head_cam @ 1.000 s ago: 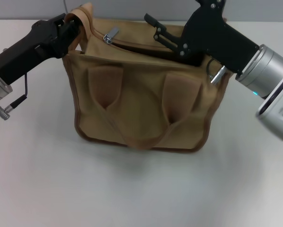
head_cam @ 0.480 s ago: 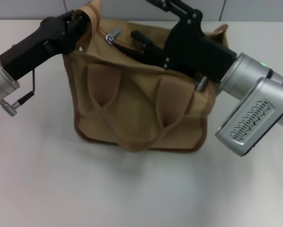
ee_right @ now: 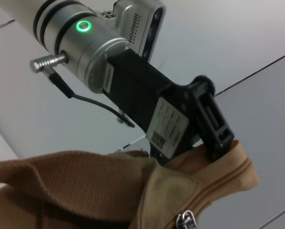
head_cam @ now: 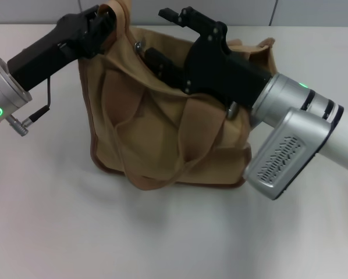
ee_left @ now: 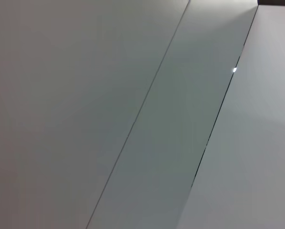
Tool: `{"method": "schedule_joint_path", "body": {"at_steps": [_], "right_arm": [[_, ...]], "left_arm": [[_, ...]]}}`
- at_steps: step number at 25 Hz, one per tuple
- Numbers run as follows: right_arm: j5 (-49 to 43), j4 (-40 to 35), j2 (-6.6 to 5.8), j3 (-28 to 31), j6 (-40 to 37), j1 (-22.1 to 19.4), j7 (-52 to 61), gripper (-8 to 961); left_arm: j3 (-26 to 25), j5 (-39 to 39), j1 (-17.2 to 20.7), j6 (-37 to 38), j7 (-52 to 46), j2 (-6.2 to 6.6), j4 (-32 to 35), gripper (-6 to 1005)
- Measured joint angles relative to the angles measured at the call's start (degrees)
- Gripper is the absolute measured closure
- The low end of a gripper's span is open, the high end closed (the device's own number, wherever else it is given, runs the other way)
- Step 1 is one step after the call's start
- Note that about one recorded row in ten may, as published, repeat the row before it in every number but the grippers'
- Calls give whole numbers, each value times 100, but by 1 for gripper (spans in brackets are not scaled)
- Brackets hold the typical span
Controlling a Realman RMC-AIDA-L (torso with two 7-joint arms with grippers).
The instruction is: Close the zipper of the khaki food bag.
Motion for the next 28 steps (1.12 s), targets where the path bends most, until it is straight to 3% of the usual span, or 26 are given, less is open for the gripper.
{"method": "schedule_joint_path", "body": {"at_steps": [7,12,17,28], "right_arm": [[-988,132,0,1101,101,4,-153,286],[-1348,235,0,1569,197,44,-154,286],[-1397,258,0,1788,542,81,-152,285],[-1456,296,0,1814,555,88,-152,314]], "left_arm": [[47,-69,-5,-21,-41,0,0,970],[74,-71,-6,-58,-41,0,1,970],[98,-72,-6,-58,-41,0,1,969],[116,-74,-33,-59,-34,0,-49,968]]}}
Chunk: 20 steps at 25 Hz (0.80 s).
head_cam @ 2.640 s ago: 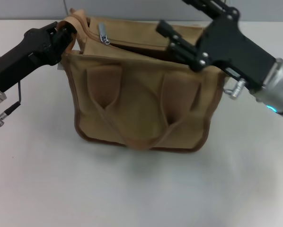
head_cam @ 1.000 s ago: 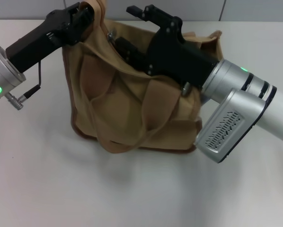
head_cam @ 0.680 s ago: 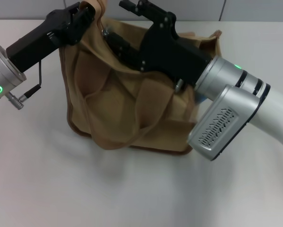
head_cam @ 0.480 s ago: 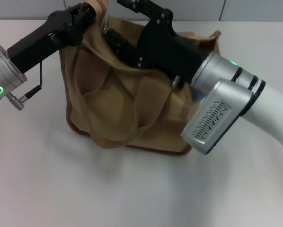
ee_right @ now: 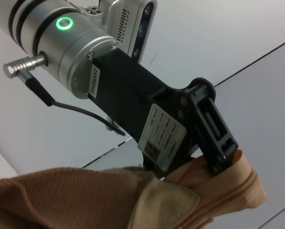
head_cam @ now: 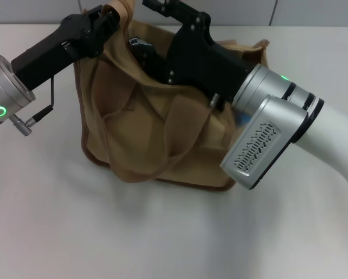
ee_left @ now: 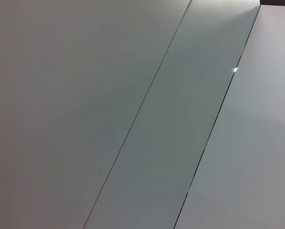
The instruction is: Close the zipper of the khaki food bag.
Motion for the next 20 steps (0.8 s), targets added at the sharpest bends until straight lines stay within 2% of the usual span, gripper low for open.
{"method": "schedule_joint_path", "body": {"at_steps": [11,20], "right_arm": [[-7,63,1,117,70,-154,-280,426],[-18,127,0,188,65,-243,-443,629]], "left_arm": [[-8,-12,30,29,-7,-1,-3,966],[-24,-19,57,52,-7,0,-3,965]]}}
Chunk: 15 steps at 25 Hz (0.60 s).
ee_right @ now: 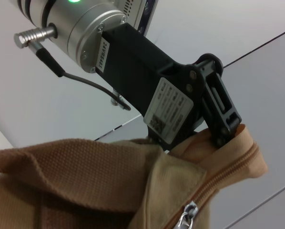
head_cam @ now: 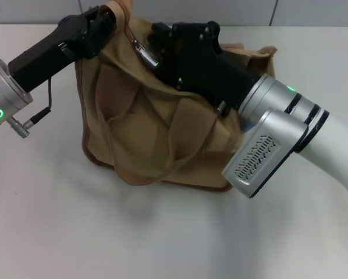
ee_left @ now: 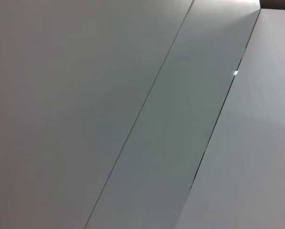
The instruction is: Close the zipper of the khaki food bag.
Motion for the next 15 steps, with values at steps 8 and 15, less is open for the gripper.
{"method": "schedule_joint_path", "body": {"at_steps": [8,15], "right_arm": [[0,20,0,15,-1,-48,-3,909],[-1,663,-3,1026,-626,-448,390,945]], "left_arm": [[-4,0,5,6,0,0,-16,964],[-11,-49,5,11,1,0,-84,963]]}}
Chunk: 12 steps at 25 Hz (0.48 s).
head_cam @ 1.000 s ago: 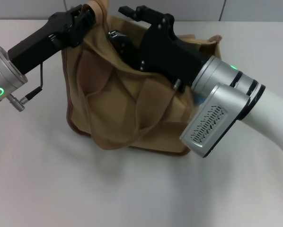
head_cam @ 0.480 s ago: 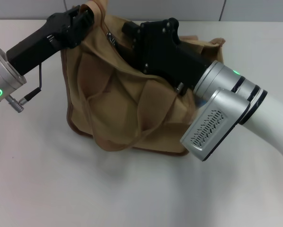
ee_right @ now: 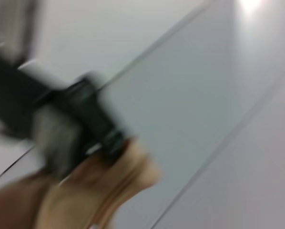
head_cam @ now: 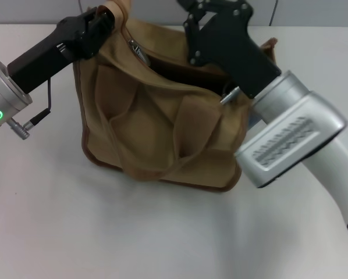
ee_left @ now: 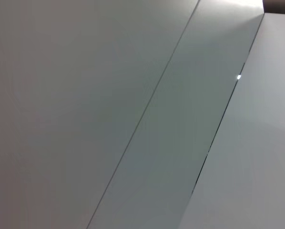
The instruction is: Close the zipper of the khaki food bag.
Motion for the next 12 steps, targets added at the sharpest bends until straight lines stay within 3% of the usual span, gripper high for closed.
{"method": "schedule_joint_path", "body": {"at_steps": [8,10,12], "right_arm": [[-313,337,-92,128,-567,-356,2066,911],[-767,268,-242,139,-743,-417,3386,903],[-955,230,-314,139,-811,-423,3869,895]], "left_arm": [[-6,-21,9,-28,1,10,-7,962],[-7,-21,15,-40,1,15,-7,962],[-8,-21,25,-46,1,17,-7,962]]}}
